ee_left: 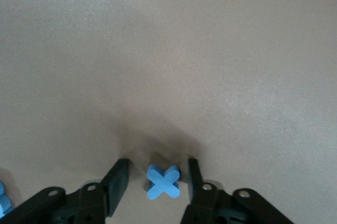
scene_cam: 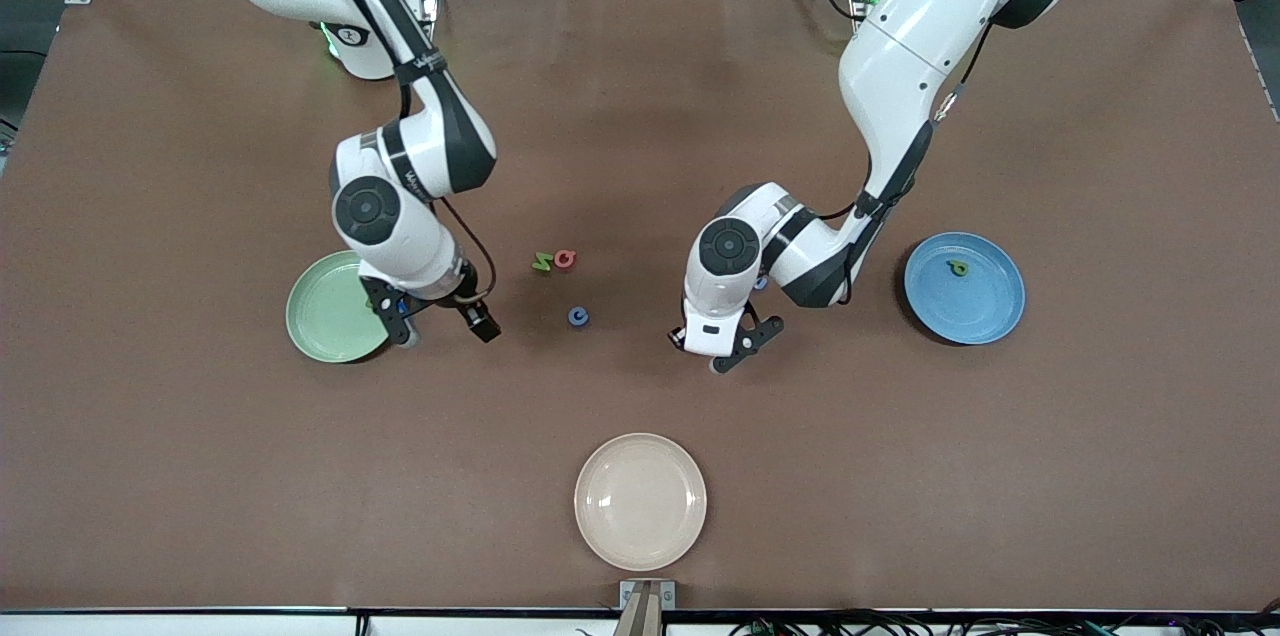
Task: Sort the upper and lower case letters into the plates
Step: 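Grasp the blue x with the left gripper while the right gripper reaches the c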
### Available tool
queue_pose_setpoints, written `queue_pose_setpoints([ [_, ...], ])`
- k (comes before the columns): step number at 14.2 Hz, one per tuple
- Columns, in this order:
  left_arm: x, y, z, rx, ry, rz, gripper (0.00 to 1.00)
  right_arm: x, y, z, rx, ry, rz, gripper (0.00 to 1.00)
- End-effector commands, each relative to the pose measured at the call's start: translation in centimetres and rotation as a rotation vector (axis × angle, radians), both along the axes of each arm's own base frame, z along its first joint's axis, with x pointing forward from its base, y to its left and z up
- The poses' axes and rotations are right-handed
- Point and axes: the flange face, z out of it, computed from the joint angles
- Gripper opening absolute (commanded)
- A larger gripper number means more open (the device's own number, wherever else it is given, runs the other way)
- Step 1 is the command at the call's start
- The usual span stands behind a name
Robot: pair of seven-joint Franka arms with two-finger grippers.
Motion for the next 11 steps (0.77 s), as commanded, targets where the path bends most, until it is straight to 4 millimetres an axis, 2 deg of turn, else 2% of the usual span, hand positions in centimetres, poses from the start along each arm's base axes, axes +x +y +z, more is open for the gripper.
queue_pose_setpoints([
  [1,0.0,-0.4,-0.1,0.006,-0.004,-0.007,0.45,-1.8,3.3,-0.9,-0.041,0.008,-0.068,1.00],
  [3,-0.6,-1.1,-0.1,0.006,-0.004,-0.020,0.42,-2.9,5.7,-3.1,-0.083,0.008,-0.113,1.00],
  [6,-0.6,-1.2,-0.1,0.007,-0.005,-0.022,0.32,-2.0,8.1,-6.6,-0.106,0.010,-0.183,1.00],
  [8,-1.0,-1.6,-0.2,0.015,-0.008,-0.037,0.21,0.4,8.8,-7.0,-0.091,-0.018,-0.244,1.00],
  [11,-0.9,-1.5,0.0,0.016,-0.012,-0.034,0.08,3.9,8.0,-8.3,-0.080,-0.044,-0.281,1.00],
])
